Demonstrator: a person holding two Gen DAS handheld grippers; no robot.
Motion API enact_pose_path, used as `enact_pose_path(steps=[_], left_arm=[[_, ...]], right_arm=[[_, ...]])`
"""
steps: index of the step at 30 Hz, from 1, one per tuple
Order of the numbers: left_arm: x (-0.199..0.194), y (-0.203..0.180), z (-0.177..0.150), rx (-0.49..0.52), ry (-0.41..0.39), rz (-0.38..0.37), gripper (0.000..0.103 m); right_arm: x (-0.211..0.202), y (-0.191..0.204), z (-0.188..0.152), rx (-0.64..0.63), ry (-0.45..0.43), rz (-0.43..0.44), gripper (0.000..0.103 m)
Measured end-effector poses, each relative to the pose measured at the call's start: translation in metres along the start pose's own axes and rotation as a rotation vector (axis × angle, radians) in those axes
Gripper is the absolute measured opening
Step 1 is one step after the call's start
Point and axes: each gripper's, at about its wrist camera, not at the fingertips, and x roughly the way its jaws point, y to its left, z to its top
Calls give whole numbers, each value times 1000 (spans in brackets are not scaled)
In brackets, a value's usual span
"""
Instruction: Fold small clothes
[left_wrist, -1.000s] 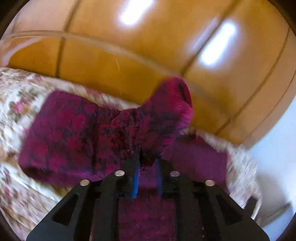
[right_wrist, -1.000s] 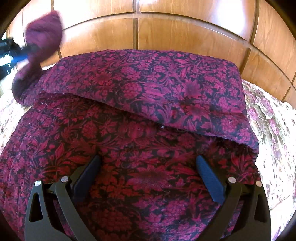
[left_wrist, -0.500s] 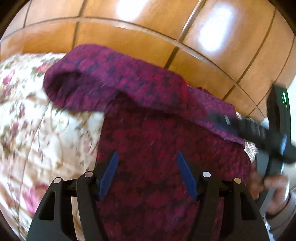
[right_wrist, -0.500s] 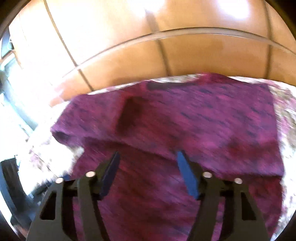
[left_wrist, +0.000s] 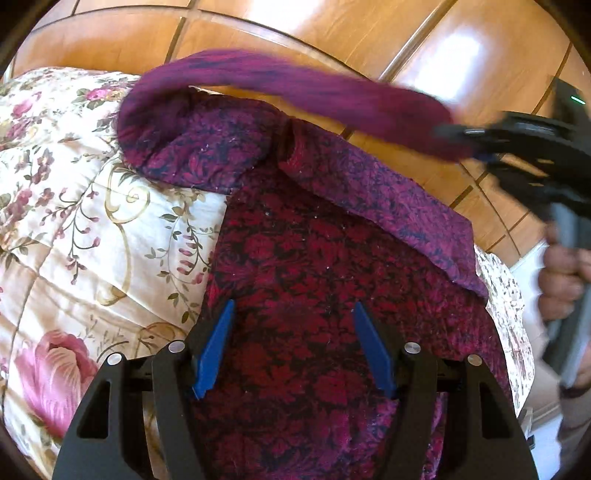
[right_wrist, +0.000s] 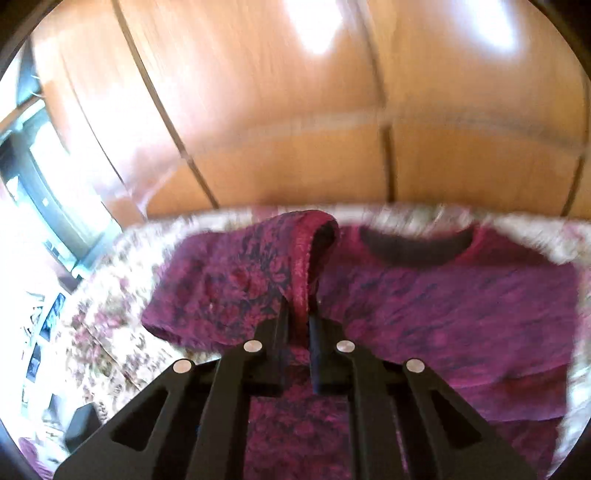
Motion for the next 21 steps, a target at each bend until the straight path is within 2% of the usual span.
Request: enact_pose_path(steps=[3,5,11,15,16,18,19,20,21], left_arm=[[-2,2,-4,11,1,11,65],[-2,1,-4,12,1,13,65],[3,-7,-3,22,8,29,65],[2,-10,3,19,35,37,65],[-2,-13,8,15,46,42,65],[-12,-17,18,24,33,26,65],[-21,-21,27,44,6,27,65],[-26,-23,35,52,-13,28,65],[-34,-24,46,56,-42,18,65]], right_arm=[[-42,-36,2,11,-67,-74,8],[-55,-70,-4,40,-72,-147,8],[-43,-173,-39,246,30,-314,8],[-25,-208,-71,348,112,-321,8],[-27,-213,-70,353,108,-317,11],[-34,-214,-68,360,91,-320,27],[-38,-213,-67,359,81,-322,49],[-43,-211,-64,344,59,-338,59],[-47,-206,-61,325,42,-350,59]])
